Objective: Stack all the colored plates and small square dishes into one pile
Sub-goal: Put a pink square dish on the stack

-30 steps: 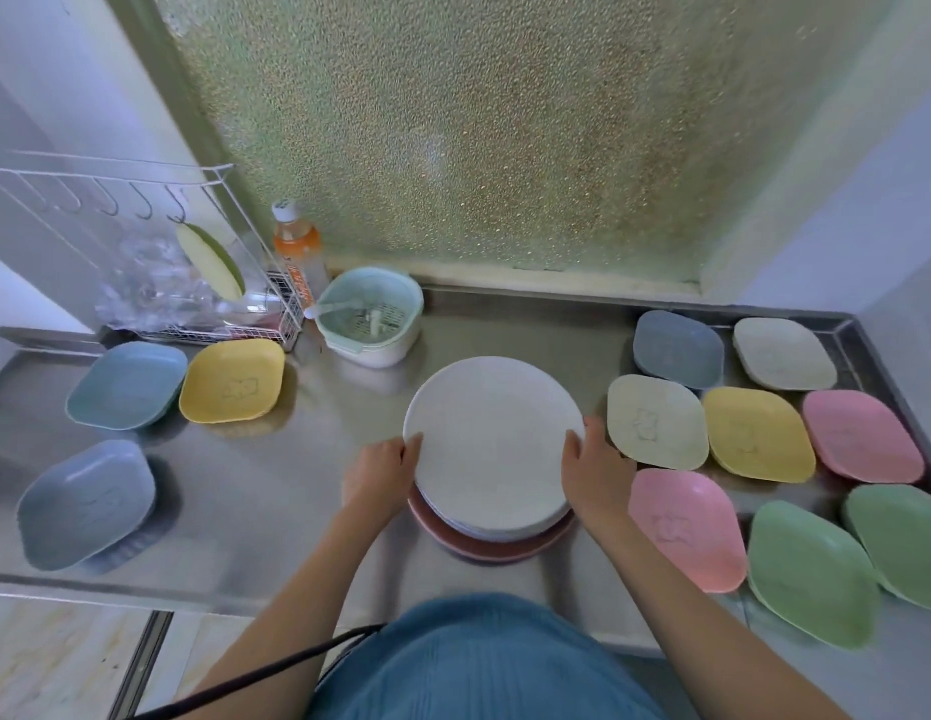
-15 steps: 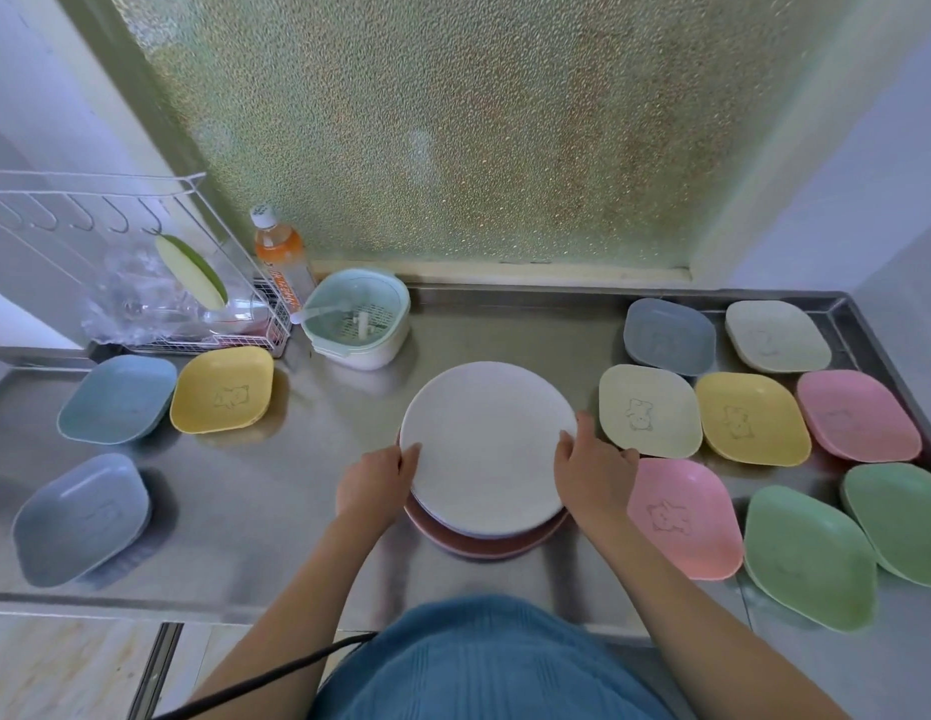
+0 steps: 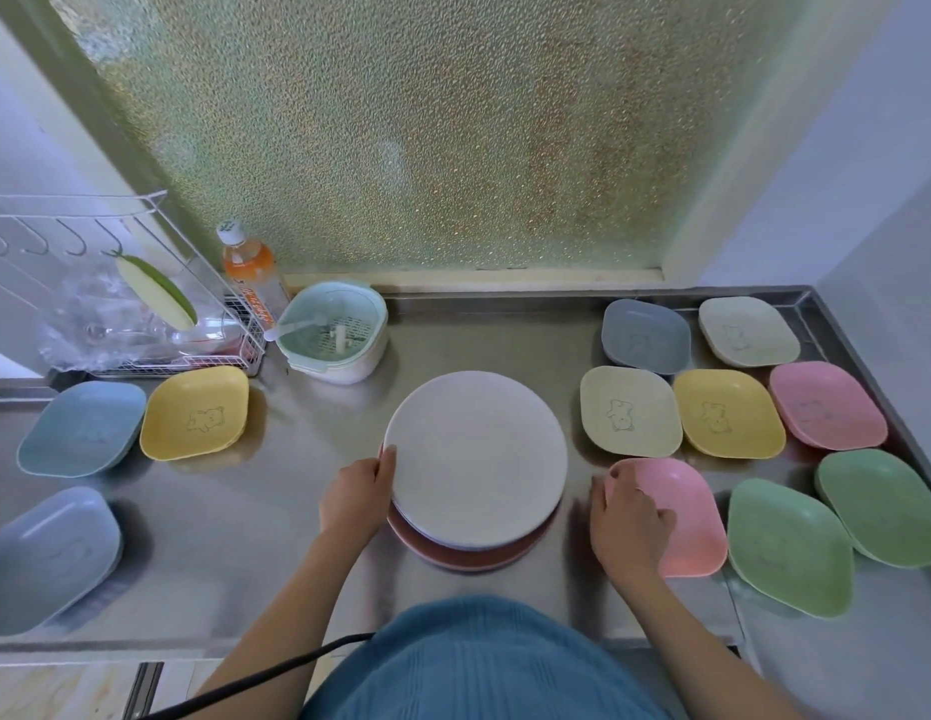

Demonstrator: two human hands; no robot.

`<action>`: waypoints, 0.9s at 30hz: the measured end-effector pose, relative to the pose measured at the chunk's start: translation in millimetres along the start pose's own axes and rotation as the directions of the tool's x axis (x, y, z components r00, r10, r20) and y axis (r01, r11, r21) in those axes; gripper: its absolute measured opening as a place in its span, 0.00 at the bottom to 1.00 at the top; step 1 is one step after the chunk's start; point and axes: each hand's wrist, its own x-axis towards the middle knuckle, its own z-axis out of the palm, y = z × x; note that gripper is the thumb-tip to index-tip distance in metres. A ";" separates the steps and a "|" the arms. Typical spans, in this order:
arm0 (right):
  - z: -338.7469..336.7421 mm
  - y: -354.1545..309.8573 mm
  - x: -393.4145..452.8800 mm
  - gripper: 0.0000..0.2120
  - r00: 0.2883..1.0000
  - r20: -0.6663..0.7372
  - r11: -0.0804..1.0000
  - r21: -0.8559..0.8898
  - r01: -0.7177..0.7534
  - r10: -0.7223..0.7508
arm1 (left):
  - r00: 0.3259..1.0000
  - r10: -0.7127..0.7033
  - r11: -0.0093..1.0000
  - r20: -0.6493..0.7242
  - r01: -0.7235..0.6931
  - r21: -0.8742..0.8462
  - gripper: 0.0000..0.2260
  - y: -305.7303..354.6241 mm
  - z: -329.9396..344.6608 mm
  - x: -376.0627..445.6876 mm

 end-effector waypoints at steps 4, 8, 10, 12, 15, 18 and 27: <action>9.5 6.4 -11.7 0.15 0.995 0.074 0.995 -0.067 0.068 -0.063 | 1.000 0.007 0.999 -0.009 -0.008 -0.044 0.27 -1.7 3.2 0.5; 9.2 7.5 -17.1 0.12 0.989 0.124 0.986 -0.135 0.093 -0.076 | 1.000 0.003 0.997 -0.013 -0.004 -0.071 0.28 -3.9 6.6 0.4; 6.5 5.8 -19.1 0.12 0.992 0.100 0.990 -0.114 0.087 -0.076 | 1.000 0.002 0.996 -0.013 -0.004 -0.094 0.28 -4.8 7.7 0.1; 4.9 3.2 -21.7 0.10 0.996 0.044 0.995 -0.065 0.080 -0.078 | 1.000 0.002 0.993 -0.020 -0.005 -0.118 0.28 -5.3 8.3 -0.3; 3.1 -0.2 -27.1 0.07 0.990 -0.085 0.992 0.057 0.114 -0.109 | 1.000 -0.011 0.988 -0.027 0.006 -0.154 0.28 -6.7 10.4 -0.2; -5.7 -6.3 -33.9 0.07 0.974 -0.193 0.967 0.203 0.157 -0.117 | 0.999 -0.006 0.982 -0.046 -0.003 -0.186 0.29 -8.5 13.7 0.1; -9.3 -33.5 -43.0 0.13 0.692 -0.443 0.724 0.127 0.678 -0.570 | 0.999 -0.001 0.973 -0.052 -0.011 -0.229 0.27 -6.1 12.6 -2.2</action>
